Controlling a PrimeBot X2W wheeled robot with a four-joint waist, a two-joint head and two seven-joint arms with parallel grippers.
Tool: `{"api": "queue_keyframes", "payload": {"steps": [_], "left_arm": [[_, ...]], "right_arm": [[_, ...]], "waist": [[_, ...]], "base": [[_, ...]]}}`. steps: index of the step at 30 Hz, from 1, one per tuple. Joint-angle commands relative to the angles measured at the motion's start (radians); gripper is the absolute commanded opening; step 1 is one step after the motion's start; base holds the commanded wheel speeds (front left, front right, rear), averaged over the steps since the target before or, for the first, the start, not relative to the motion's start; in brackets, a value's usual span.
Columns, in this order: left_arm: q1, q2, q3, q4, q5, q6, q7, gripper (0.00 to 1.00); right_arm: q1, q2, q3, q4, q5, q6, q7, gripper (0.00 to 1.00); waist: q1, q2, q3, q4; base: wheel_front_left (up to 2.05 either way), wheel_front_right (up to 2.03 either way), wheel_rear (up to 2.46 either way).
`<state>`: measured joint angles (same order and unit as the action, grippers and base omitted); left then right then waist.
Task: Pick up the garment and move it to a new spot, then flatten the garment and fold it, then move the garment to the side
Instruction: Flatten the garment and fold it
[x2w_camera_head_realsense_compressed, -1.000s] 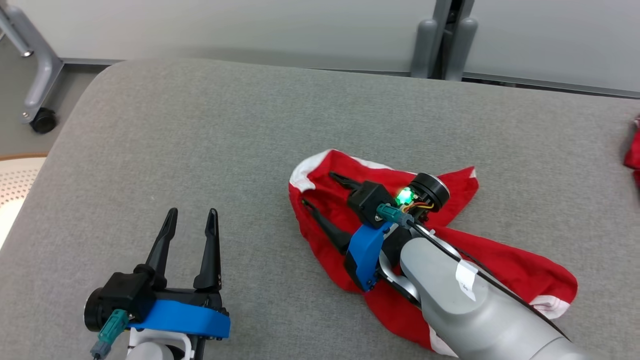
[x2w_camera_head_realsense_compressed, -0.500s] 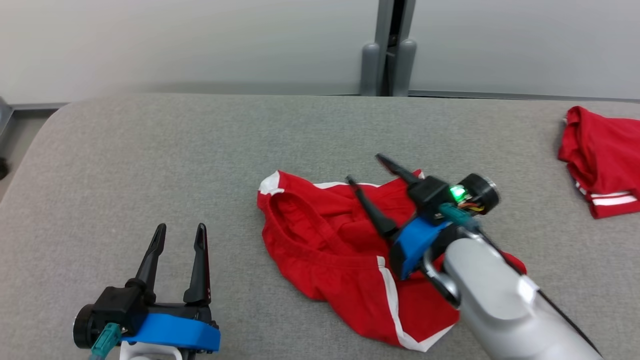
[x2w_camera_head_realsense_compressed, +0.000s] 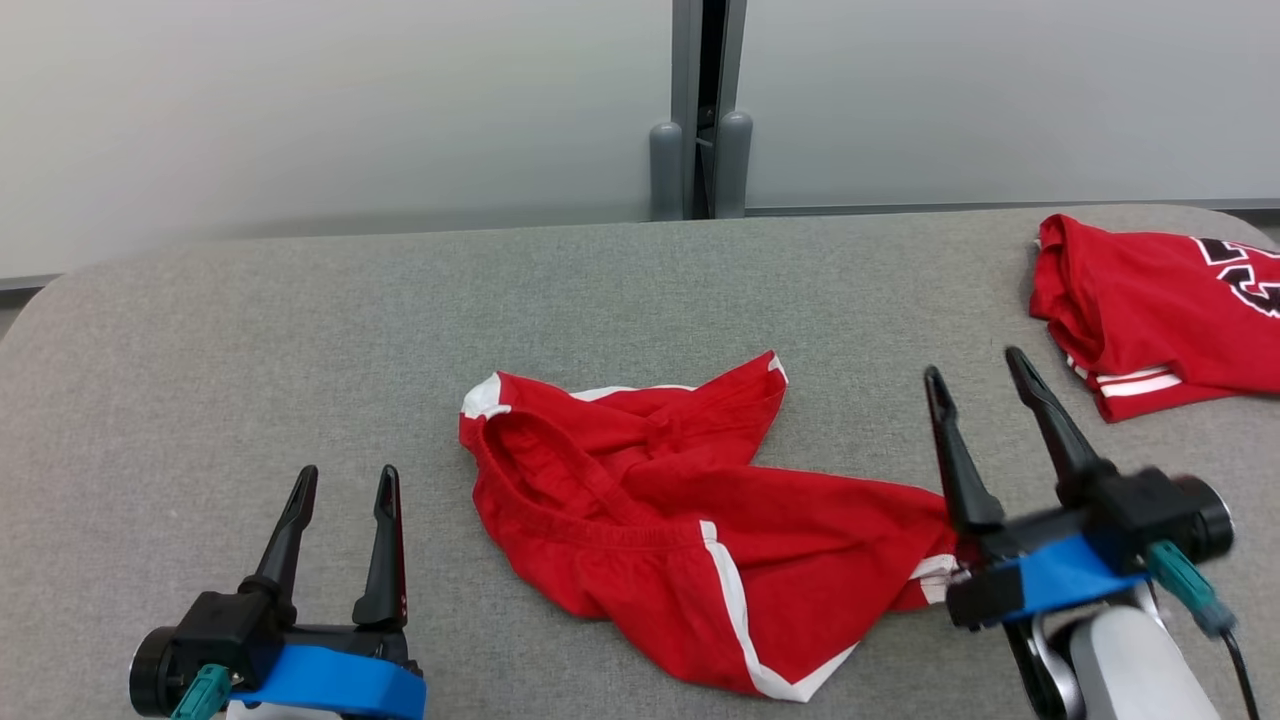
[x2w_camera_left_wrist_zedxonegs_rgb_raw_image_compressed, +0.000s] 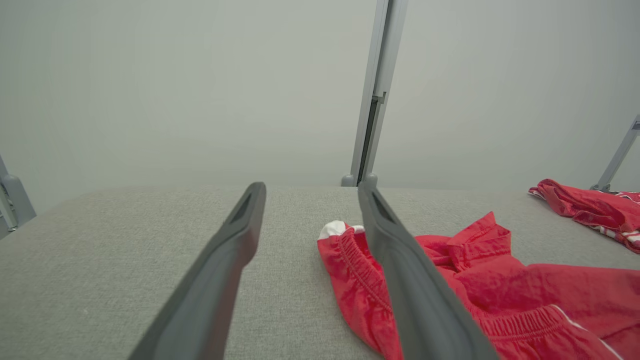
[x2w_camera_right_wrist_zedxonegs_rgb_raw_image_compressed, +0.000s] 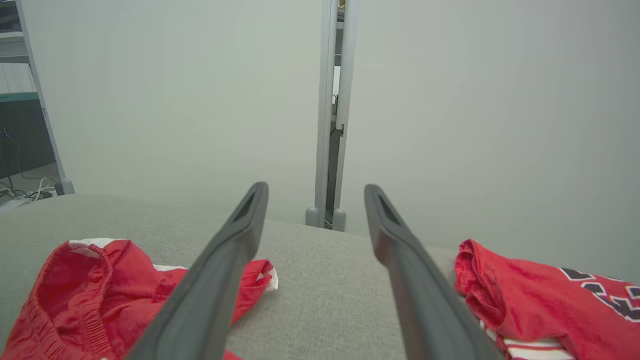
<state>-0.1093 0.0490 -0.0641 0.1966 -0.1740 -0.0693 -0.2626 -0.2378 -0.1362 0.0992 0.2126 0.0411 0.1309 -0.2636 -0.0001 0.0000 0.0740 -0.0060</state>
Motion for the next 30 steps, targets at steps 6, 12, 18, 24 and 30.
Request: {"api": "queue_keyframes", "payload": {"steps": [6, 12, 18, 24, 30], "left_arm": [[0.015, 0.004, 0.011, 0.004, 0.01, -0.009, -0.003, 1.0], [0.022, 0.004, 0.014, 0.009, 0.013, -0.012, -0.003, 1.0], [0.013, 0.004, 0.005, 0.014, 0.02, -0.019, -0.003, 1.0], [-0.057, 0.003, -0.058, 0.033, 0.027, -0.039, -0.003, 1.0], [-0.185, 0.003, -0.207, 0.134, 0.015, -0.059, -0.003, 1.0]], "right_arm": [[0.131, 0.042, -0.088, -0.087, -0.011, 0.0, 0.0, 1.0], [0.196, 0.069, -0.113, -0.091, -0.009, 0.0, 0.0, 1.0], [0.196, 0.079, -0.115, -0.072, -0.012, 0.0, 0.0, 1.0], [0.179, 0.082, -0.111, -0.063, -0.013, 0.0, 0.0, 1.0], [0.158, 0.083, -0.098, -0.046, -0.013, 0.0, 0.0, 1.0]], "waist": [[0.0001, 0.0, -0.011, -0.01], [0.0001, 0.0, -0.022, -0.014], [0.0001, 0.0, -0.029, -0.012], [0.0001, 0.0, -0.025, -0.01], [0.0001, 0.0, -0.015, -0.027]], "base": [[0.0, 0.0, 0.0], [0.0, 0.0, 0.0], [0.0, 0.0, 0.0], [0.0, 0.0, 0.0], [0.0, 0.0, 0.0]]}}
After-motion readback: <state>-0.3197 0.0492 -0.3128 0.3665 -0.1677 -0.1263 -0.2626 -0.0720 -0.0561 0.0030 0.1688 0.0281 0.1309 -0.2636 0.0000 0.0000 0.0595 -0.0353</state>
